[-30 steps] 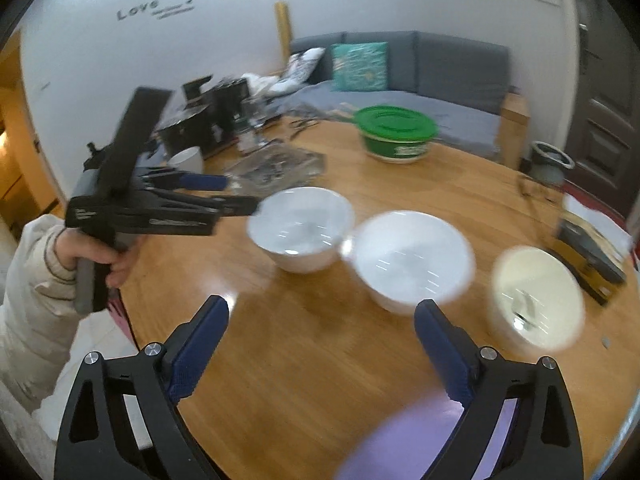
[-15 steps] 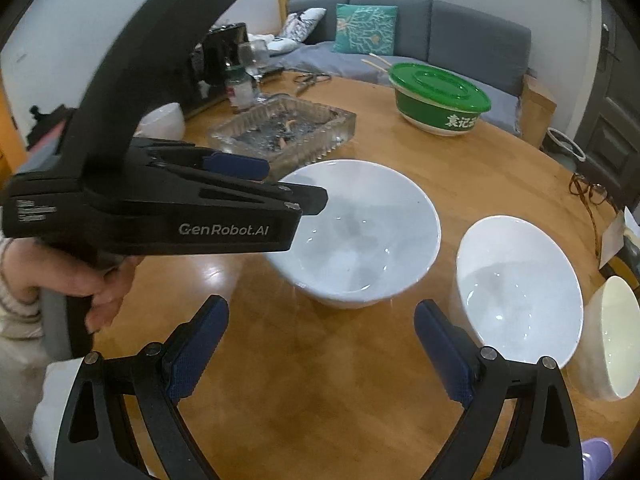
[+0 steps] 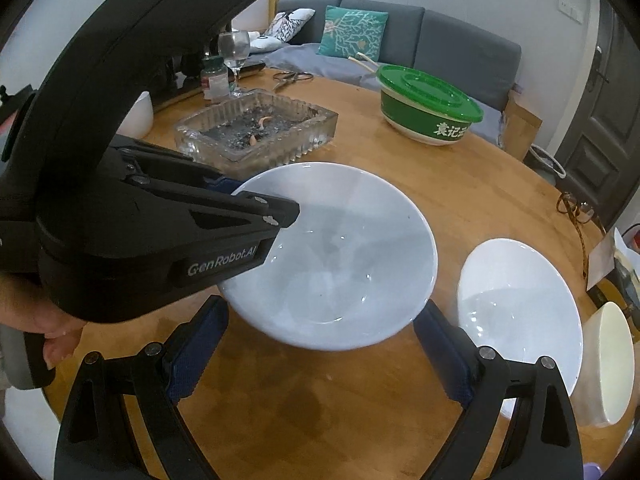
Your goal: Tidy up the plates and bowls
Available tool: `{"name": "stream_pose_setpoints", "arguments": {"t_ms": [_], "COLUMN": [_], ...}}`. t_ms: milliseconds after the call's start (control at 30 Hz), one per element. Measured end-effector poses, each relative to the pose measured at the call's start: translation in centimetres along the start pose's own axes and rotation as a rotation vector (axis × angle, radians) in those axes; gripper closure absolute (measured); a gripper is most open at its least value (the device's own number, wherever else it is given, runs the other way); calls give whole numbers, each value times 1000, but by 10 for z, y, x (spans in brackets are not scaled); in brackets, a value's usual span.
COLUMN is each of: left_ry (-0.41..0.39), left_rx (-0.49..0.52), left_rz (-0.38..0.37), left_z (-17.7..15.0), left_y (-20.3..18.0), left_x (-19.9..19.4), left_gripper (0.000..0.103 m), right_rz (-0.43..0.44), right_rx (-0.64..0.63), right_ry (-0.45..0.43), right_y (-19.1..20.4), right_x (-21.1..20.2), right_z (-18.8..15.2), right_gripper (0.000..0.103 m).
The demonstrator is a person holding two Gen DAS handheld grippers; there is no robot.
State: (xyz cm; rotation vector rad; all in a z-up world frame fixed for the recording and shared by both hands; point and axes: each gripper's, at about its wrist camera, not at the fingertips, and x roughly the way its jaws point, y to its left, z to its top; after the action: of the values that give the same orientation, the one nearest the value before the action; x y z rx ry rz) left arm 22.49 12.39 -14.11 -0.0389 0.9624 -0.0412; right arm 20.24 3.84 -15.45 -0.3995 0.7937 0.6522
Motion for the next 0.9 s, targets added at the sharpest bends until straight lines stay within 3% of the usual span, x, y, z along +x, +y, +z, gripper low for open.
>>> {"name": "stream_pose_setpoints", "arguments": {"t_ms": [600, 900], "left_ry": [72, 86], "left_rx": [26, 8], "left_rz": [-76, -70], "left_z": [-40, -34], "left_y": [-6, -6], "left_x": [-31, -18], "left_gripper": [88, 88], "right_rz": [112, 153], "right_rx": [-16, 22], "right_ry": [11, 15], "right_y": [10, 4], "right_x": [-26, -19], "right_z": [-24, -23], "right_gripper": [15, 15]}}
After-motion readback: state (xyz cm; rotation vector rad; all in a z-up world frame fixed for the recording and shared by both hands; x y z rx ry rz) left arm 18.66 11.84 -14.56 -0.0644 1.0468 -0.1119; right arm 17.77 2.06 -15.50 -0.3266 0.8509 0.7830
